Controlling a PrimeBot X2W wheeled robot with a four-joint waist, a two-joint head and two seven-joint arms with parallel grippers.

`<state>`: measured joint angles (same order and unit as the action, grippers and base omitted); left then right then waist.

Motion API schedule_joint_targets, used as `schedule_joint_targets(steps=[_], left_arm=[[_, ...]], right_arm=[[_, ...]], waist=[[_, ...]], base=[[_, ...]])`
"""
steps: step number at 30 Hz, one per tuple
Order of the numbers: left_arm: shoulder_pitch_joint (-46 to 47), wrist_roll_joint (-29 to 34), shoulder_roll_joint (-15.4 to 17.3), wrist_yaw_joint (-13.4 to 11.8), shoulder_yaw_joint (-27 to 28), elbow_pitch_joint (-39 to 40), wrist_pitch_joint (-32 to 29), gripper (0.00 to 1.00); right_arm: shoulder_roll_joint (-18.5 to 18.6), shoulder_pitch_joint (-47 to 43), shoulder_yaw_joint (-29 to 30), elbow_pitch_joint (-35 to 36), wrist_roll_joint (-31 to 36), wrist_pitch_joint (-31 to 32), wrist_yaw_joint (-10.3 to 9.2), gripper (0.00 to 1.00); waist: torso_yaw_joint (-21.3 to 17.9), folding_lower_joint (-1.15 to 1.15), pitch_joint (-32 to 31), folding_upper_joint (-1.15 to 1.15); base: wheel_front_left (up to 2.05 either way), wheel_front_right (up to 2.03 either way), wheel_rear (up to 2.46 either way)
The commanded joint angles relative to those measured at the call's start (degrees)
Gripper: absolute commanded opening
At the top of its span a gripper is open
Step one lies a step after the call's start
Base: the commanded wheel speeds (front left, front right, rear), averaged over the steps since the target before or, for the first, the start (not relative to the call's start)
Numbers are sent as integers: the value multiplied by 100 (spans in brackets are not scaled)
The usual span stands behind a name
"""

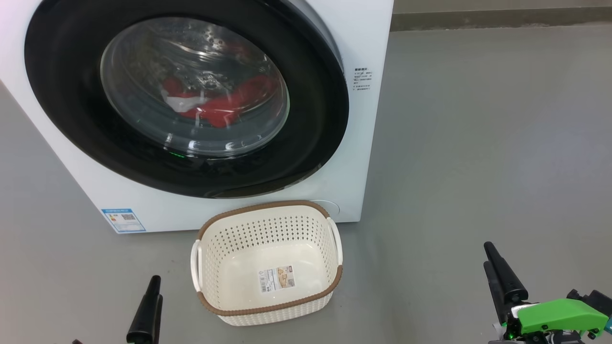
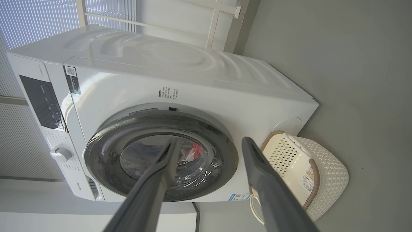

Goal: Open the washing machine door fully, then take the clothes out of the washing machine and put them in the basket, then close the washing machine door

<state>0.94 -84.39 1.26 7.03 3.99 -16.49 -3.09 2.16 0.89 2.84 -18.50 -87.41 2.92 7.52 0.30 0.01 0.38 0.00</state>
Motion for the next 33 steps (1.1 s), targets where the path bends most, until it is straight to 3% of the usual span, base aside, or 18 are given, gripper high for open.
schedule_joint_targets(steps=[1,16,33], left_arm=[[20,170,86,11,63,197,64,100],[-71,1469,89,10,189,416,319,100],[-237,3026,103,-94,37,700,608,100]], right_arm=[[111,146,-59,159,128,-65,0,100],[237,147,-443,96,753,-318,0,100],[355,129,-677,62,2232,-604,-1,100]], waist=[[2,-1,0,0],[21,-1,1,0],[15,-1,-15,0]], base=[[0,0,0],[0,0,0],[0,0,0]])
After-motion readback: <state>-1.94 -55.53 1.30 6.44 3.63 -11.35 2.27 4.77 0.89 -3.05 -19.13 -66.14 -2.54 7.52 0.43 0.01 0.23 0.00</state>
